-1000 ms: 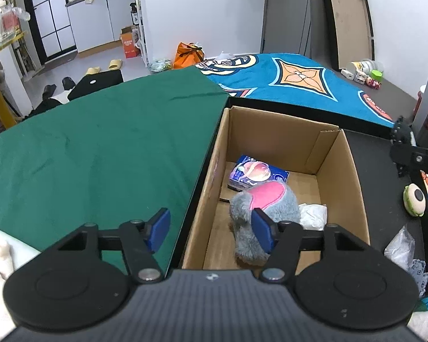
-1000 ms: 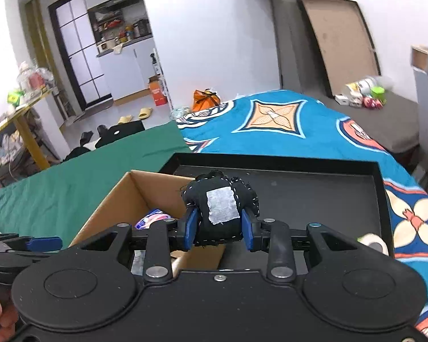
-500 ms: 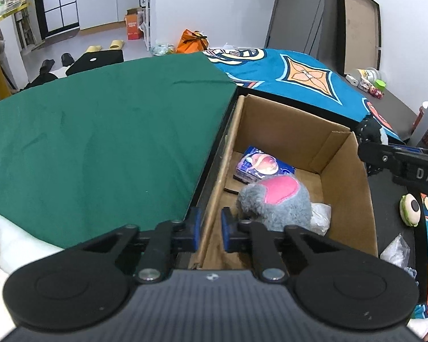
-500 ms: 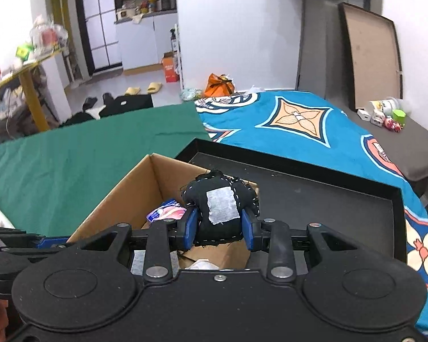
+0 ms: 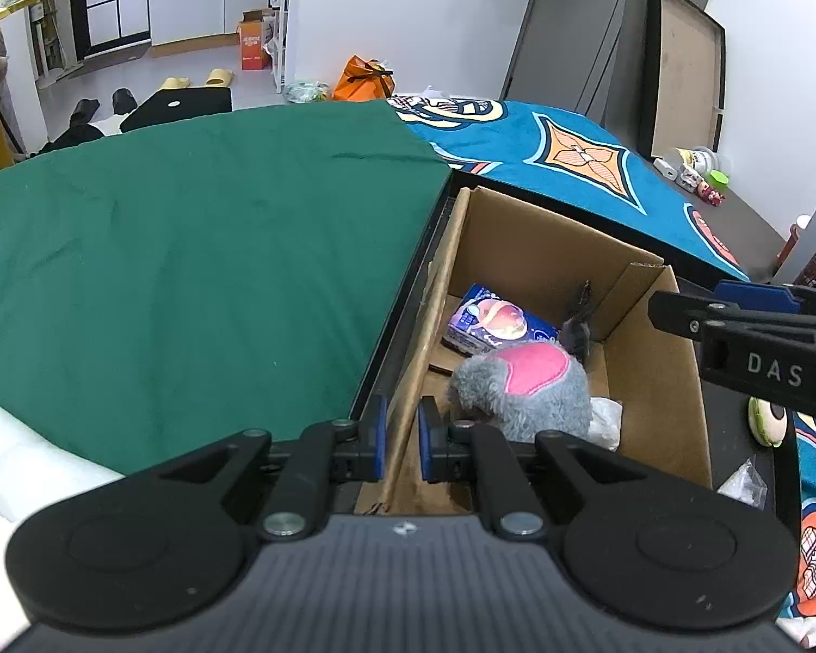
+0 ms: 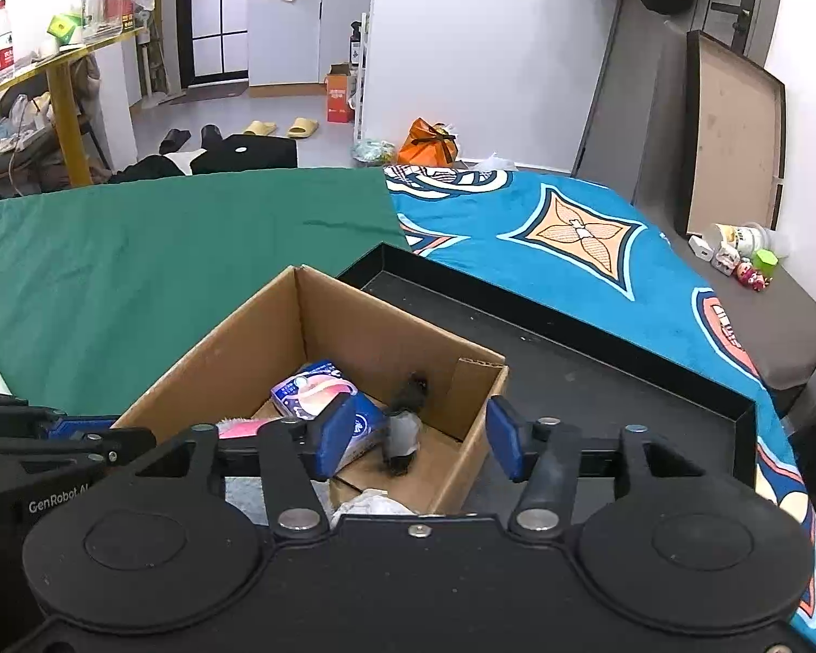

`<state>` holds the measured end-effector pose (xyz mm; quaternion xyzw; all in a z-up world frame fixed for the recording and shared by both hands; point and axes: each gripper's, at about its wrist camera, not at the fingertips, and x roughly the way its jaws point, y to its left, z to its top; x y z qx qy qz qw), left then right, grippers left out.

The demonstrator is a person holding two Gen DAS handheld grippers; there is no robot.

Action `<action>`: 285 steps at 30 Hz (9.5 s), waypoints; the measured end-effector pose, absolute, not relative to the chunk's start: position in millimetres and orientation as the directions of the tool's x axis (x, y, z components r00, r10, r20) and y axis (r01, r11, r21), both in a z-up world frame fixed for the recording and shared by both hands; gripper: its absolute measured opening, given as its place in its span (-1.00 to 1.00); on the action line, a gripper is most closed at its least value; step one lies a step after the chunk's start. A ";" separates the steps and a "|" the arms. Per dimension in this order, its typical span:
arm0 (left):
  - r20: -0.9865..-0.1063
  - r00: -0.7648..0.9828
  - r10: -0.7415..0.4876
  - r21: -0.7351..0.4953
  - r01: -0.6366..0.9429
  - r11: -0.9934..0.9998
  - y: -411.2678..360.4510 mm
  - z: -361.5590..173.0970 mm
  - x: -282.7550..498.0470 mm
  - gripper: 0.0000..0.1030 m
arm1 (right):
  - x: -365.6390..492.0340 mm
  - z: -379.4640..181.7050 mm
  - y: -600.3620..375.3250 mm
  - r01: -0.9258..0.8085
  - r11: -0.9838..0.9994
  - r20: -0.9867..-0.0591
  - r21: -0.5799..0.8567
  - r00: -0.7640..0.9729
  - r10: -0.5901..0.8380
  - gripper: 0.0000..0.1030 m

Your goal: Organize soft objects

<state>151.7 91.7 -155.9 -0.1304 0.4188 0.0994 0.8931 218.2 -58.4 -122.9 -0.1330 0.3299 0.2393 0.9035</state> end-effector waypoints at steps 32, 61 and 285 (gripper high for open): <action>-0.805 0.563 0.185 0.071 -0.218 0.973 49.6 -138.9 170.3 0.04 | 236.1 -136.9 -183.6 -0.486 0.869 -0.701 -0.089 0.651 0.293 0.54; -0.803 0.493 0.333 0.290 -0.164 0.943 7.0 -135.9 204.6 0.35 | 301.0 -216.1 -261.6 -0.267 0.949 -0.782 0.171 0.549 0.295 0.22; -0.791 0.540 0.290 0.248 -0.150 0.957 37.2 -143.6 162.9 0.35 | 239.2 -125.4 -198.7 -0.520 0.842 -0.680 0.146 0.566 0.467 -0.22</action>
